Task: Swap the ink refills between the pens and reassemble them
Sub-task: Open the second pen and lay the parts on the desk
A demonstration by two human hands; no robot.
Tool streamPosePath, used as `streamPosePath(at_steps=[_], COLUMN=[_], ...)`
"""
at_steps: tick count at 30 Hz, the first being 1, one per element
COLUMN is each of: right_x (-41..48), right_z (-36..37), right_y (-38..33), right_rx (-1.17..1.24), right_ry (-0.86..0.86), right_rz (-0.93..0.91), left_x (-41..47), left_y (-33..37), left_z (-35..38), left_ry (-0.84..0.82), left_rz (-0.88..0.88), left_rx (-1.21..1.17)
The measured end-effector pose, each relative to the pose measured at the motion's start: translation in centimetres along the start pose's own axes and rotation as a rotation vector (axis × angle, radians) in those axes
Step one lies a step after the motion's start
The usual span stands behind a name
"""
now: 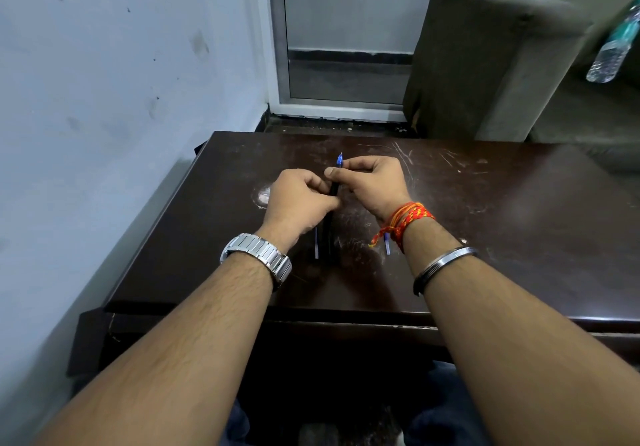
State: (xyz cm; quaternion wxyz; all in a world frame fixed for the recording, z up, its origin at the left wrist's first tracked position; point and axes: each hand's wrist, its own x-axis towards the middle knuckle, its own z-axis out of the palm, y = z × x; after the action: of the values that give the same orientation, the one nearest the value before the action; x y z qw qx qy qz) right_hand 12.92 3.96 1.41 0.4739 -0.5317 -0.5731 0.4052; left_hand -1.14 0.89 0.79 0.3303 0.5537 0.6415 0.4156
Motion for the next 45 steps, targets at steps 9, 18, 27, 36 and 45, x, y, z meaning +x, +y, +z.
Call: streamPosePath(at_steps=[9,18,27,36,45], right_x=[0.1,0.1,0.6,0.3,0.2], right_z=[0.2,0.4,0.1,0.6,0.4], right_y=[0.0,-0.1,0.5,0.7,0.7], right_rx=[-0.061,-0.014,-0.033,-0.134,-0.094], right_ry=[0.023,-0.024,0.039,-0.063,-0.127], right_rz=[0.021,0.018,0.086,0.154,0.213], left_x=[-0.1,0.0,1.4,1.2,1.1], left_y=[0.4,0.4,-2.0,-3.3,-3.5], left_z=[0.1,-0.3,-4.1,-2.5,-2.8], left_ry=[-0.016,0.001,0.26,-0.187,-0.081], left_rz=[0.029,0.025,-0.019,0.072,0.008], left_rx=[0.054,-0.02,0.122,0.522,0.593])
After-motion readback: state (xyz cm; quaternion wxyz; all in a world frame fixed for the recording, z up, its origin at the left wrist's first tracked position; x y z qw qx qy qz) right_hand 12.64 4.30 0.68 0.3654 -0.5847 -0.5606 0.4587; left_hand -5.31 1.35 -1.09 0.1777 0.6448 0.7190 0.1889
